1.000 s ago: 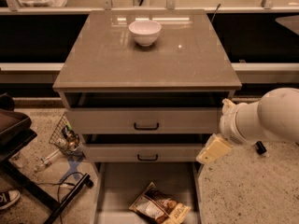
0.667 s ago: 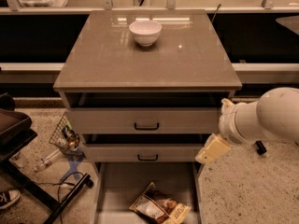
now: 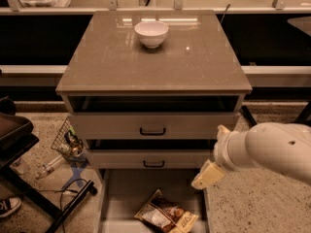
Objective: Pick brown chip bag from bottom drawer and place on counter
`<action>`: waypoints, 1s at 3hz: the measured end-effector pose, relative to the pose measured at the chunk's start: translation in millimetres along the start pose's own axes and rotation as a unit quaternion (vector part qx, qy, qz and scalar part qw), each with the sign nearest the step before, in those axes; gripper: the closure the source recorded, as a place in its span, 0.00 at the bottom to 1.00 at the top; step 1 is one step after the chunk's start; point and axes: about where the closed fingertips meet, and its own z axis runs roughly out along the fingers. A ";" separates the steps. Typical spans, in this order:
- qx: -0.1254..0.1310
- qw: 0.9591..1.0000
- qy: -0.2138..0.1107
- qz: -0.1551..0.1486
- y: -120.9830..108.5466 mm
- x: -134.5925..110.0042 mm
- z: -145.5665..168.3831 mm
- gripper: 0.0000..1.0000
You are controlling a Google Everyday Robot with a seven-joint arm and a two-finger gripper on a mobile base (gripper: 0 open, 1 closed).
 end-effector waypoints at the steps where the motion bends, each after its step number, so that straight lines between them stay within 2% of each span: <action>1: -0.025 0.999 0.010 0.020 29.0 32.7 56.9 0.00; 2: -0.043 0.998 0.003 0.035 54.4 64.3 105.3 0.00; 3: -0.075 0.995 0.001 0.058 95.5 123.2 162.3 0.00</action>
Offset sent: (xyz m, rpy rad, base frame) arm -0.0347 0.0076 -0.2163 0.1051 0.1274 -0.0122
